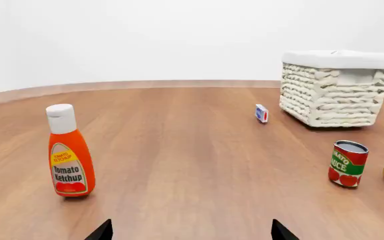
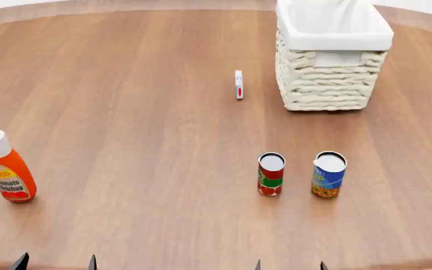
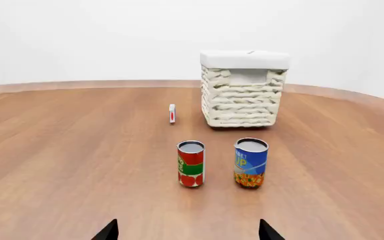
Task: Pick up the cream cheese box, and put it in the basket.
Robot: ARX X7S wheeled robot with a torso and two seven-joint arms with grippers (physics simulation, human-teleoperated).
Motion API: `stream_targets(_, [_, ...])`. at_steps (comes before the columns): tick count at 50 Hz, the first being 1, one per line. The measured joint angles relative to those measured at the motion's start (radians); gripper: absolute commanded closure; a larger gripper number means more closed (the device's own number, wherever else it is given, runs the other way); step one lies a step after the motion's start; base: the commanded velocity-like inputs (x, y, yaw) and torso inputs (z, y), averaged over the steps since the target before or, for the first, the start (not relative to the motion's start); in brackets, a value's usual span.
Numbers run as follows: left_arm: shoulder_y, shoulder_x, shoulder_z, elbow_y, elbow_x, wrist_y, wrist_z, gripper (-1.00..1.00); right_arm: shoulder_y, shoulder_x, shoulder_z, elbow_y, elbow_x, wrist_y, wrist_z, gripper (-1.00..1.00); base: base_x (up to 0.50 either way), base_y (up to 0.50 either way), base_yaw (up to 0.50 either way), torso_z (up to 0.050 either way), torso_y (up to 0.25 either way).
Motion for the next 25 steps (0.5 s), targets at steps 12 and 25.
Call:
stream_targets(12, [0.001,-0.023,0.028,0.008,-0.022,-0.004,-0.027,-1.00,0.000,0.024,-0.030,-0.006,0.026,0.002,0.028,-1.00,0.00,0.00,0.00,0.000,0.000])
stream_targets(25, [0.025,-0.052,0.063,0.090,-0.057,-0.031,-0.051,-1.00,-0.022,0.054,-0.061,-0.102,0.046,0.028,0.066,-1.00,0.00,0.00,0.00,0.000,0.000])
